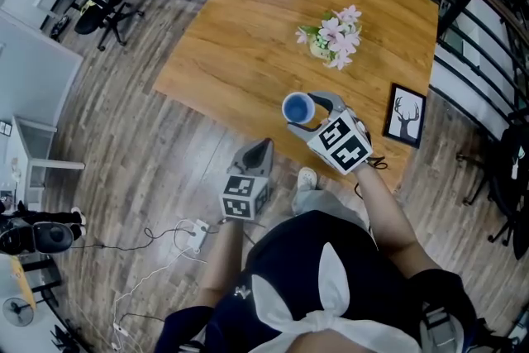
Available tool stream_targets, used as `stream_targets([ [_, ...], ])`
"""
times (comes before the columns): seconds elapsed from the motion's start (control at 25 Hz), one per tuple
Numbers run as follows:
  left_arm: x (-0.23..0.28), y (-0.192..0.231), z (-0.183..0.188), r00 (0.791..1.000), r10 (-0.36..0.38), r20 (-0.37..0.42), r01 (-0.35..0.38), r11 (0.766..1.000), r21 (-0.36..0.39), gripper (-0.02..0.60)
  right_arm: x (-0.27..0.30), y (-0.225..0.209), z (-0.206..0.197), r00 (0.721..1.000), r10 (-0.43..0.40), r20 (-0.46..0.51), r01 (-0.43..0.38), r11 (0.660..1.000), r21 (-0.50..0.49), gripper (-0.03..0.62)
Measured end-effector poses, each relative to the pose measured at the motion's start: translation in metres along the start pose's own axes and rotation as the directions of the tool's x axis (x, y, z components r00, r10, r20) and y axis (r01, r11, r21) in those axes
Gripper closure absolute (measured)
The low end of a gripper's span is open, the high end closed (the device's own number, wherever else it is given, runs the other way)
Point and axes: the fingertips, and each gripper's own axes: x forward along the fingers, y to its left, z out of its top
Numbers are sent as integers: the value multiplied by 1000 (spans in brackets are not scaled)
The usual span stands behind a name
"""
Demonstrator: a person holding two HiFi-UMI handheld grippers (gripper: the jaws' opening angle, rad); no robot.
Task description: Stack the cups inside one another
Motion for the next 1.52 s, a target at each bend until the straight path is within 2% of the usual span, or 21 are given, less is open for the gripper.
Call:
stream_targets([
  [1.0,0,-24,-6,997,-78,24,78,997,18,565,-61,-31,-61,984,-171,-56,177,976,128,266],
  [1.52,0,-41,-5,993,-114,13,113,993,23,565,-73,-30,-78,979,-191,-77,201,967,154,266],
])
